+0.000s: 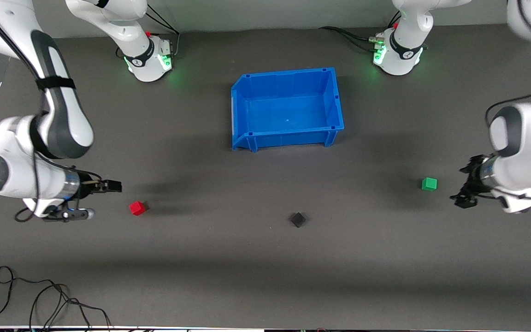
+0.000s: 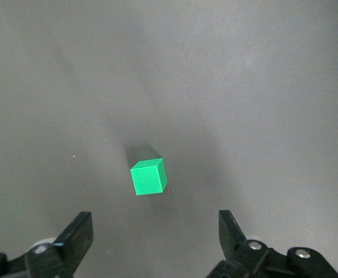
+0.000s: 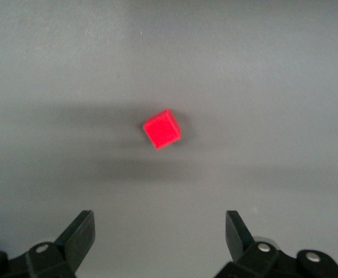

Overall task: Attach green and red cubes to black cube
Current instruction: 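Lower and close the right gripper on the red cube while the left grasps green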

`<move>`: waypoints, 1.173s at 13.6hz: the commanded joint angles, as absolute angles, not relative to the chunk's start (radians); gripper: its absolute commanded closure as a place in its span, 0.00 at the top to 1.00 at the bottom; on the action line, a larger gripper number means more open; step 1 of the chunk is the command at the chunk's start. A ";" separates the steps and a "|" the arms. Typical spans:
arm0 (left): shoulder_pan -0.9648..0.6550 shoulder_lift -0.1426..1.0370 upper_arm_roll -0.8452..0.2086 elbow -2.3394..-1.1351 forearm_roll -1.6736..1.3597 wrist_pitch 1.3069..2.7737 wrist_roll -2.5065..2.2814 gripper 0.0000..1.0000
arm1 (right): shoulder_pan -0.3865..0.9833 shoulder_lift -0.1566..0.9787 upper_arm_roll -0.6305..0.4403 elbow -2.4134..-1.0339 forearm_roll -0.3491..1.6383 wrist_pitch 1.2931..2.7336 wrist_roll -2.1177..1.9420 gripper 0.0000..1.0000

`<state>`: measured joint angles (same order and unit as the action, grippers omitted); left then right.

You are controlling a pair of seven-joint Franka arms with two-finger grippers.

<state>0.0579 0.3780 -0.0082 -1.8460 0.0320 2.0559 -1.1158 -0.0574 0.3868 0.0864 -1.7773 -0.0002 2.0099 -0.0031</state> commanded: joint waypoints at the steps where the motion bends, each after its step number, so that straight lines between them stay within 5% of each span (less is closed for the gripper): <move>1: 0.054 0.442 -0.002 -1.855 0.048 2.107 -1.175 0.94 | -0.052 0.452 0.087 -1.778 -0.012 2.109 -0.041 1.00; 10: 0.075 0.469 0.005 -2.072 0.040 2.436 -1.279 0.89 | -0.028 0.643 0.094 -1.781 -0.054 2.385 -0.239 1.00; 13: 0.080 0.479 0.005 -2.072 0.040 2.442 -1.279 0.88 | -0.011 0.661 0.092 -1.789 -0.055 2.416 -0.238 1.00; 16: 0.077 0.477 0.005 -2.078 0.040 2.444 -1.278 0.61 | -0.021 0.655 0.089 -1.813 -0.057 2.418 -0.258 1.00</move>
<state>0.0805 0.4950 0.0045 -2.0566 0.0317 2.4326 -1.2560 -0.0142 0.6672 0.0927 -1.7939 -0.0422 2.4034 -0.2225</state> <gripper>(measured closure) 0.273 0.000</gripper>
